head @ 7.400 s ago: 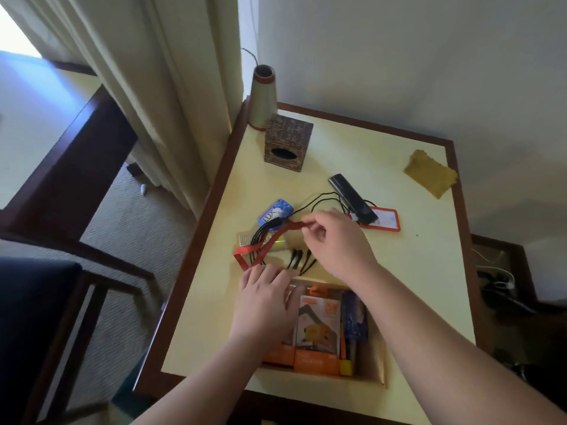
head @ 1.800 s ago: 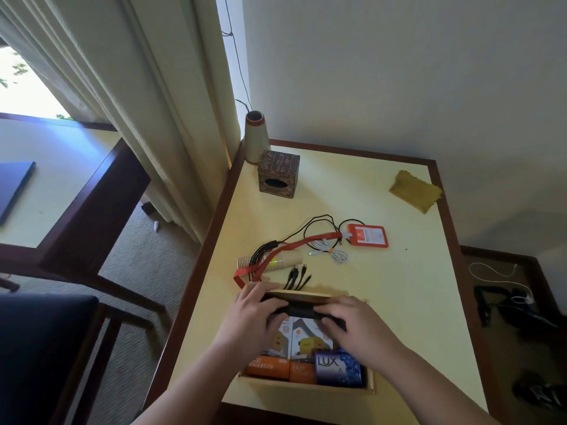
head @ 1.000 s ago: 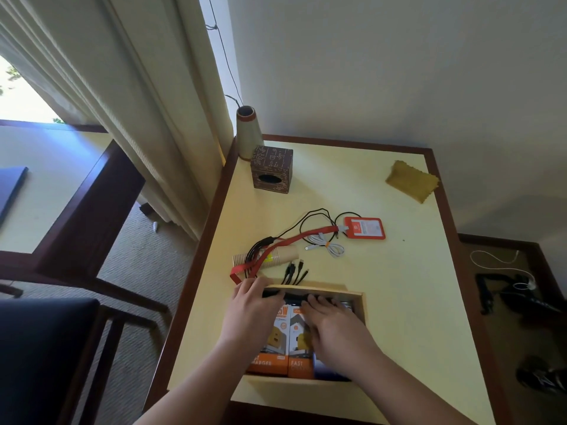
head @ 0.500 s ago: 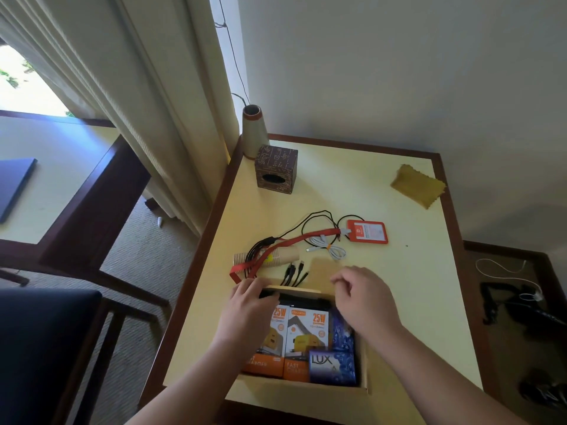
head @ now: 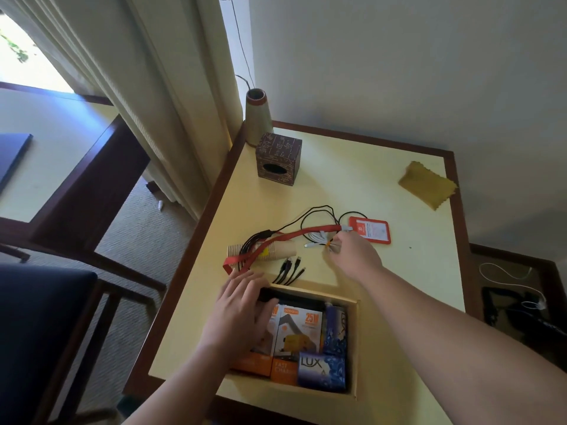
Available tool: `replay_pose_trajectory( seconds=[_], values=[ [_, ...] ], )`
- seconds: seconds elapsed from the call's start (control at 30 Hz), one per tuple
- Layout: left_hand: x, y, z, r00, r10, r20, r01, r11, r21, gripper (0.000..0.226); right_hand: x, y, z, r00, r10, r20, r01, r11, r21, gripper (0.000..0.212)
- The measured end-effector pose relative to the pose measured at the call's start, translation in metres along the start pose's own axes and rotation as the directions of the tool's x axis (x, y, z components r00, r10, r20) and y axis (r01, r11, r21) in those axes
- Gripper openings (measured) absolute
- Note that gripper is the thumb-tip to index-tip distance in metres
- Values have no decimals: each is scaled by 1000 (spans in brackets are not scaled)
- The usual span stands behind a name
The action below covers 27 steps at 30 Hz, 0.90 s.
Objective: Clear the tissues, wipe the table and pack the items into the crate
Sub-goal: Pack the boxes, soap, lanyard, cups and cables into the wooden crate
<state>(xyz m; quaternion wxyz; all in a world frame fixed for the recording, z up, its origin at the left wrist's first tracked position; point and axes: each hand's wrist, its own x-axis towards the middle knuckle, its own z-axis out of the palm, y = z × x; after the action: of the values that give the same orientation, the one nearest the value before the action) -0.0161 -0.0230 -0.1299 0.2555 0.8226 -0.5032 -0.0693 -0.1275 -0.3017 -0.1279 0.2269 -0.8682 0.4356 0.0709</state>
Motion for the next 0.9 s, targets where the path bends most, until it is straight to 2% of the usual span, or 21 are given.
replay_pose_trajectory(
  seconds=[0.13, 0.3, 0.4, 0.47, 0.57, 0.63, 0.73, 0.9],
  values=[
    [3, 3, -2, 998, 2, 65, -5, 999, 52, 54, 17, 3, 11, 999, 48, -1, -48, 989, -140, 18],
    [5, 4, -6, 993, -4, 120, -3, 998, 63, 53, 12, 8, 13, 998, 68, -11, -69, 975, -211, 15],
    [6, 5, -7, 991, -19, 132, 12, 998, 55, 52, -3, 11, 7, 995, 104, 1, -103, 990, -91, 13],
    [6, 5, -7, 989, -32, 141, 24, 998, 60, 51, -19, 11, -2, 987, 161, 7, -161, 982, 98, 18],
    [7, 5, -8, 984, -54, 170, 43, 997, 65, 53, -51, 15, -20, 967, 256, 13, -241, 893, 379, 22],
    [7, 4, -8, 981, -60, 184, 50, 997, 61, 56, -83, 16, -34, 953, 304, 15, -270, 822, 502, 20],
    [7, 3, -8, 979, -64, 194, 54, 997, 57, 56, -139, 11, -47, 951, 310, -16, -250, 796, 551, 17],
    [7, 3, -9, 976, -75, 203, 63, 996, 65, 54, -207, -4, -30, 942, 331, 59, -307, 776, 551, 16]
  ],
)
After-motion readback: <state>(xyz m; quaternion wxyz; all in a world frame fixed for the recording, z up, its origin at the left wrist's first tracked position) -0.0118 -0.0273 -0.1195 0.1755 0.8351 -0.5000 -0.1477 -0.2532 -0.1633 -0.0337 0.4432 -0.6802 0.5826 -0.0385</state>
